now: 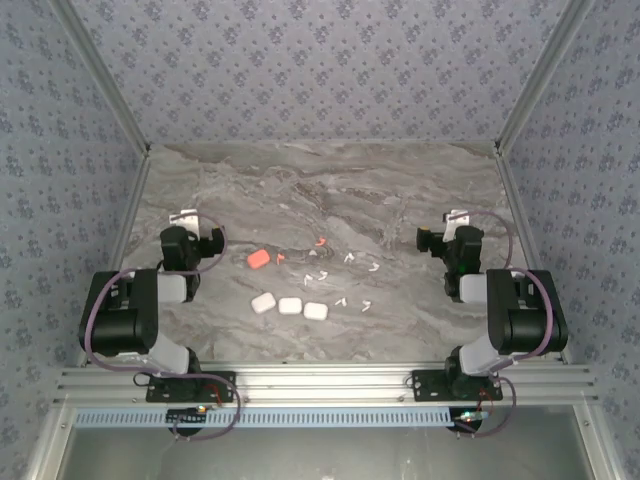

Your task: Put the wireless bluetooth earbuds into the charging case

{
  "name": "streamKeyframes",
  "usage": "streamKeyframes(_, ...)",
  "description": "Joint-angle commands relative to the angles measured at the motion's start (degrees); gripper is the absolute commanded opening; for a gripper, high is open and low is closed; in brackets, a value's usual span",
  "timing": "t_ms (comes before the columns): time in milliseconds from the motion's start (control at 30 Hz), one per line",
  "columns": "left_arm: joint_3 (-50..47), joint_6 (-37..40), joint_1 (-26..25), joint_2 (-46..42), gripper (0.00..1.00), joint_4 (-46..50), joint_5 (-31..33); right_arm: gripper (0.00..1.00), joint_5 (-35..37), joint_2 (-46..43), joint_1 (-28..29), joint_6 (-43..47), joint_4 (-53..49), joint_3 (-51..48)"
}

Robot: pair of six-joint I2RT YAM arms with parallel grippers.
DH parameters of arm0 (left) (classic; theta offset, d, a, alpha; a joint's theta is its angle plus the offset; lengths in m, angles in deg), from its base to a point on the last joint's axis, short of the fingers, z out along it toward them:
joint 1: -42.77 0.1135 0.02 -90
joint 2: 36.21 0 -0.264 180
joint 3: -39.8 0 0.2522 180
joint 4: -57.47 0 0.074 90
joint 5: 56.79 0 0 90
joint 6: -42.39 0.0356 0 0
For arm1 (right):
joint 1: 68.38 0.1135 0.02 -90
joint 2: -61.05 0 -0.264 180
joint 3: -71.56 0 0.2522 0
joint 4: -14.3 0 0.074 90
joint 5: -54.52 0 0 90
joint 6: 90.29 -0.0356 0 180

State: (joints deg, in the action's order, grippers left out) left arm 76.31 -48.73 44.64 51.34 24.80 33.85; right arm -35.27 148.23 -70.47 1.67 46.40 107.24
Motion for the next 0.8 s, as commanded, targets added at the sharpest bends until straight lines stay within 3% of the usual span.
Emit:
streamKeyframes(0, 0.89, -0.46, 0.02, 0.25, 0.99, -0.12, -0.82, 1.0, 0.84, -0.01, 0.26, -0.46, 0.19, 0.68)
streamKeyframes(633, 0.82, -0.54, 0.04, 0.28, 0.99, -0.38, -0.76, 1.0, -1.6, -0.12, -1.09, -1.33, 0.26, 0.6)
streamKeyframes(767, 1.31, -1.36, -0.01, -6.52, 0.99, 5.93, 1.69, 1.0, 0.47, -2.85, -1.63, -2.91, -3.53, 1.73)
